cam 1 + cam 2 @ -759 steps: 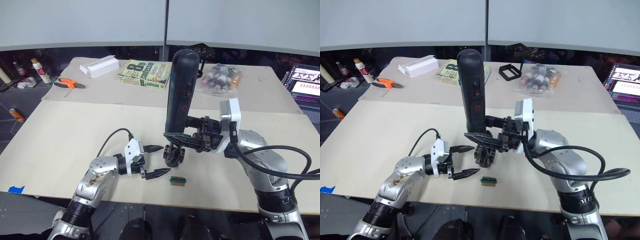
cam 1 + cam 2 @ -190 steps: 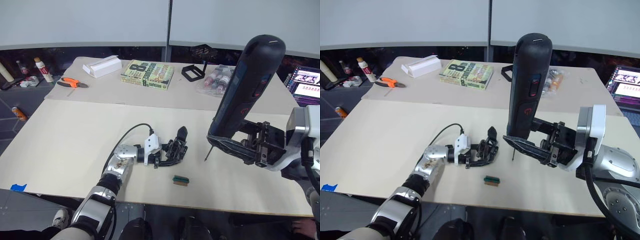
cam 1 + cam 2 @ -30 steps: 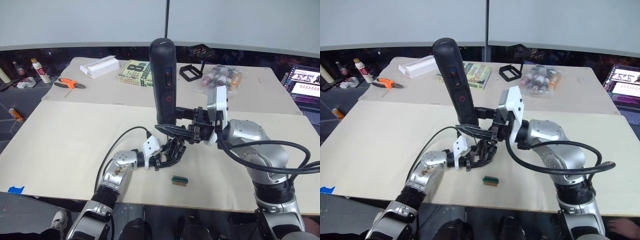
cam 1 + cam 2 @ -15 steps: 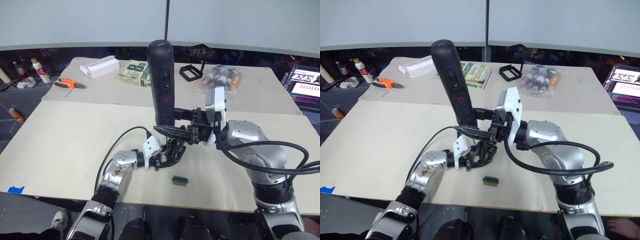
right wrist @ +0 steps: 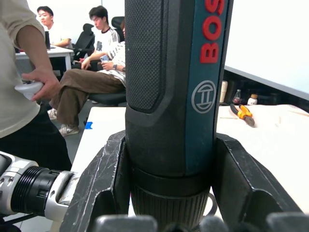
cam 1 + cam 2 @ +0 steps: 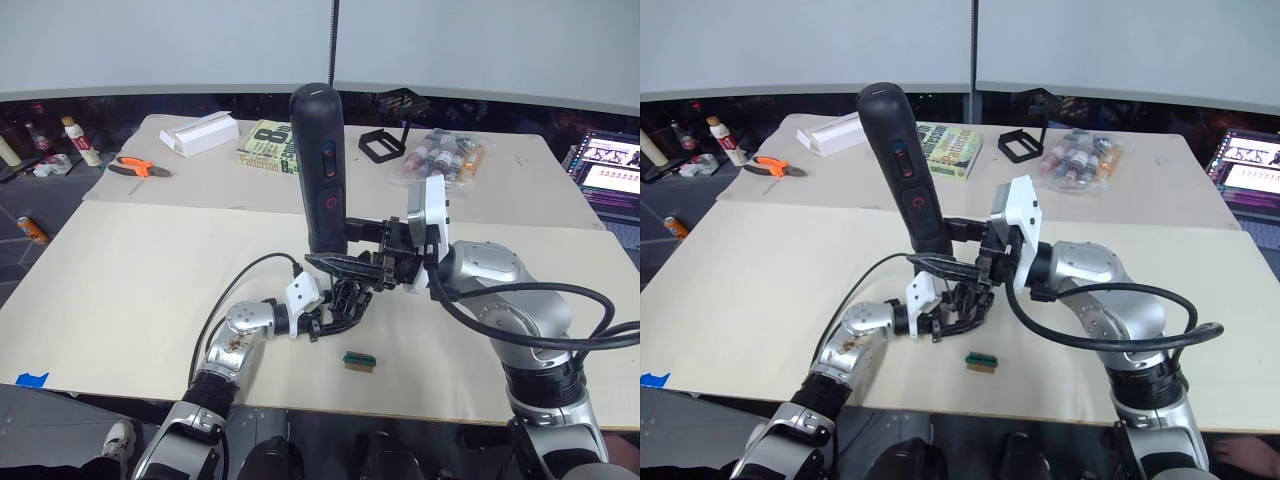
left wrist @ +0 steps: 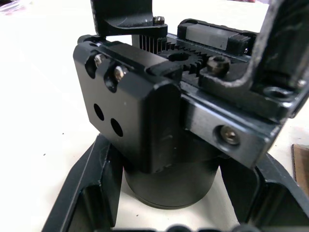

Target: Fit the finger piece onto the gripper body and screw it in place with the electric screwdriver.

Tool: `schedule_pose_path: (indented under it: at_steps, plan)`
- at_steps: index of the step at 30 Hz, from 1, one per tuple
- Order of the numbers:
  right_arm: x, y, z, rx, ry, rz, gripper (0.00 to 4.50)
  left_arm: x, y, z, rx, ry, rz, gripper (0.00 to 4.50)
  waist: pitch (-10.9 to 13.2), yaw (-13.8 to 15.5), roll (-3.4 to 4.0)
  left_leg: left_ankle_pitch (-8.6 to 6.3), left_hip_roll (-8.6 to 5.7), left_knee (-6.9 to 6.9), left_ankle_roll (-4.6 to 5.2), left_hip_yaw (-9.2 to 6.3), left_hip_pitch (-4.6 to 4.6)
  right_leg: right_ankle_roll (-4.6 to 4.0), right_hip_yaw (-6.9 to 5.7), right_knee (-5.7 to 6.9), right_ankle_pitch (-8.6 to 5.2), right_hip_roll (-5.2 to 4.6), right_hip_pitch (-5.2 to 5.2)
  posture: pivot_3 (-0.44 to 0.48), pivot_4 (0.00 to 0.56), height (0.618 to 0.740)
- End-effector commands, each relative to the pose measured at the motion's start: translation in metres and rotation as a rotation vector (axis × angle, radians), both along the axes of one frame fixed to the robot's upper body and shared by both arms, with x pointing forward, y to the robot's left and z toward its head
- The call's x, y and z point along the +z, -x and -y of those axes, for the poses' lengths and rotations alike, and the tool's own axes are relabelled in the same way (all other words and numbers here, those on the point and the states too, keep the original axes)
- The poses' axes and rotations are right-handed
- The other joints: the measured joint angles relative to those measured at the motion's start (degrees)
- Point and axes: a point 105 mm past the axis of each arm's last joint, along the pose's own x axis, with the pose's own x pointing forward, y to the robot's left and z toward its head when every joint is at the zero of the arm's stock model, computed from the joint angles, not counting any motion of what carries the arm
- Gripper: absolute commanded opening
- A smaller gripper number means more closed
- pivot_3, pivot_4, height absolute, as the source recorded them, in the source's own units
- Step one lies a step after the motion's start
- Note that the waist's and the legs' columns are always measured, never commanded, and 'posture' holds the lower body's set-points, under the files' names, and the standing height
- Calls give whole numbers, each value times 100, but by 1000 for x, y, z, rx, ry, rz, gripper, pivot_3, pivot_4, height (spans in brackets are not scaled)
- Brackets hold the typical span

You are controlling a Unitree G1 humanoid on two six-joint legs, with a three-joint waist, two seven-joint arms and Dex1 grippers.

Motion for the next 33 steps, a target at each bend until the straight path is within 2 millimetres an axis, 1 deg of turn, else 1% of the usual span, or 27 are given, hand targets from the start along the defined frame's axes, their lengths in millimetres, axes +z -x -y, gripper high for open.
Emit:
schedule_pose_path:
  at_steps: [1,18,33]
  plan:
    - [21,12,-2,38,-22,92,1922,-10,9,5,-34,-7,-42,2331,0,0,0,0,0,0,0,0,0,0,0,0,0,0,0,0,150,740]
    - [24,13,0,34,-12,106,1922,-10,11,5,-38,-6,-49,2331,0,0,0,0,0,-2,0,0,0,0,0,-2,0,0,-1,0,150,740]
    - [17,11,0,26,-4,82,1922,-11,11,6,-39,-6,-52,2331,0,1,0,0,0,-1,0,0,-1,0,-1,-2,0,0,-1,0,150,740]
